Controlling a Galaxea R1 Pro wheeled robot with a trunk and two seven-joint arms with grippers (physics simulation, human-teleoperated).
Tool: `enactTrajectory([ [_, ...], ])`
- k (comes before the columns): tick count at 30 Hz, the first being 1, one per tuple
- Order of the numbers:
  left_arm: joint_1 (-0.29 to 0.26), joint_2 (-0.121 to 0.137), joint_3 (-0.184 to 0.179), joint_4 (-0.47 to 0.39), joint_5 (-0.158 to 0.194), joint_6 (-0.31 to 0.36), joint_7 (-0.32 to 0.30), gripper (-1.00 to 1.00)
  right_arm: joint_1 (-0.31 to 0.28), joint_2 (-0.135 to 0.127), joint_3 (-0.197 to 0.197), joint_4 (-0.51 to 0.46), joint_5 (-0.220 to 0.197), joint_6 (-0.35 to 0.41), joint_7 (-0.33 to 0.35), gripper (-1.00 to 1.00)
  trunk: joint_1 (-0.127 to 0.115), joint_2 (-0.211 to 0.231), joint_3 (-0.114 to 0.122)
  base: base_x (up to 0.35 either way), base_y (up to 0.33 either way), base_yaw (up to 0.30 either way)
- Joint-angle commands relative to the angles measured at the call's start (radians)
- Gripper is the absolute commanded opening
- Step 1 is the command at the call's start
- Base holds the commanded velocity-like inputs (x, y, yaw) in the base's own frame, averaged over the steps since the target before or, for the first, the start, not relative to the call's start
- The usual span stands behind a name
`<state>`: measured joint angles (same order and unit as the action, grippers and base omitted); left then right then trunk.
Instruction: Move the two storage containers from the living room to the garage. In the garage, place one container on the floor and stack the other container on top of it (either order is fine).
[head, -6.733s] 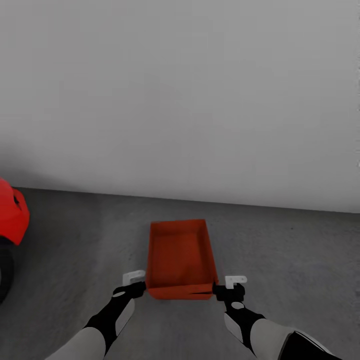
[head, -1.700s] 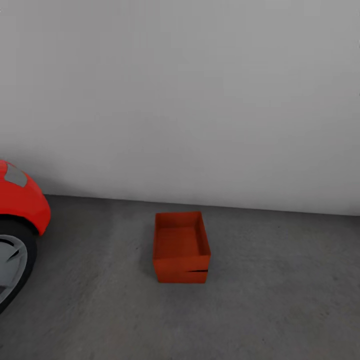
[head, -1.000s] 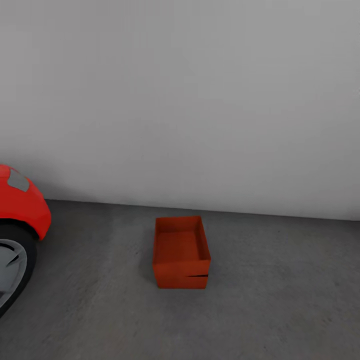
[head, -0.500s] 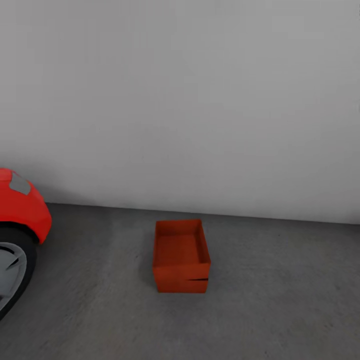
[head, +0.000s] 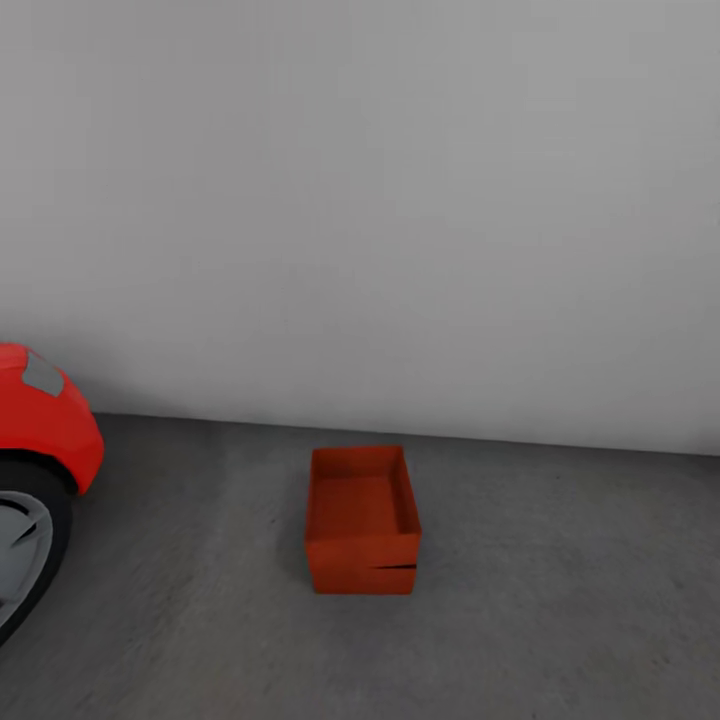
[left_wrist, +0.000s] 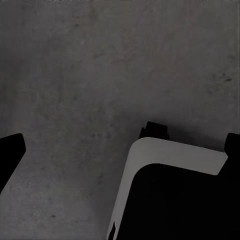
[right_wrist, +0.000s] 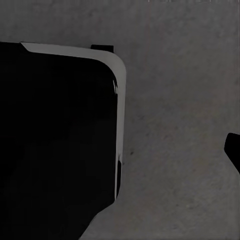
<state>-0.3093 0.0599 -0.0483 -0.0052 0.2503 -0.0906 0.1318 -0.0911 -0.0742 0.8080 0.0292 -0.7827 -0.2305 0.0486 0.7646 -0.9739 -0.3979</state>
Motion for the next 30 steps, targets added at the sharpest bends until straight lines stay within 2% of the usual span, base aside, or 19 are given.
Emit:
enactTrajectory([
  [1, -0.001, 0.000, -0.005, 0.001, 0.007, -0.003, 0.002, 1.00, -0.001, 0.001, 0.008, 0.003, -0.010, -0.005, 0.005, 1.00, 0.000, -0.001, 0.001, 0.000, 0.000, 0.000],
  [11, -0.001, 0.000, -0.005, 0.001, 0.007, -0.003, 0.001, 1.00, -0.001, 0.001, 0.008, 0.003, -0.011, -0.002, 0.005, 1.00, 0.000, -0.001, 0.017, 0.000, 0.000, 0.000],
  [17, 0.021, -0.016, -0.005, 0.004, 0.009, 0.002, -0.016, 1.00, -0.001, 0.001, 0.009, 0.003, -0.011, -0.002, 0.005, 1.00, 0.000, -0.001, 0.027, 0.000, 0.000, 0.000],
  [20, 0.070, -0.020, -0.005, 0.005, 0.008, 0.002, -0.056, 1.00, -0.001, 0.002, 0.009, 0.003, -0.010, -0.001, 0.005, 1.00, 0.000, -0.001, 0.031, 0.000, 0.000, 0.000],
  [23, 0.114, -0.020, -0.006, 0.004, 0.005, -0.017, -0.144, 1.00, -0.001, 0.002, 0.009, 0.003, -0.011, 0.000, 0.005, 1.00, 0.000, -0.001, 0.036, 0.000, 0.000, 0.000],
  [26, 0.128, -0.014, -0.007, 0.004, 0.006, -0.025, -0.219, 1.00, -0.001, 0.002, 0.008, 0.003, -0.012, 0.000, 0.007, 1.00, 0.000, -0.001, 0.041, 0.000, 0.000, 0.000],
  [30, 0.135, -0.012, -0.008, 0.004, 0.006, -0.029, -0.282, 1.00, -0.001, 0.002, 0.008, 0.003, -0.016, 0.000, 0.010, 1.00, 0.000, -0.001, 0.048, 0.000, 0.000, 0.000],
])
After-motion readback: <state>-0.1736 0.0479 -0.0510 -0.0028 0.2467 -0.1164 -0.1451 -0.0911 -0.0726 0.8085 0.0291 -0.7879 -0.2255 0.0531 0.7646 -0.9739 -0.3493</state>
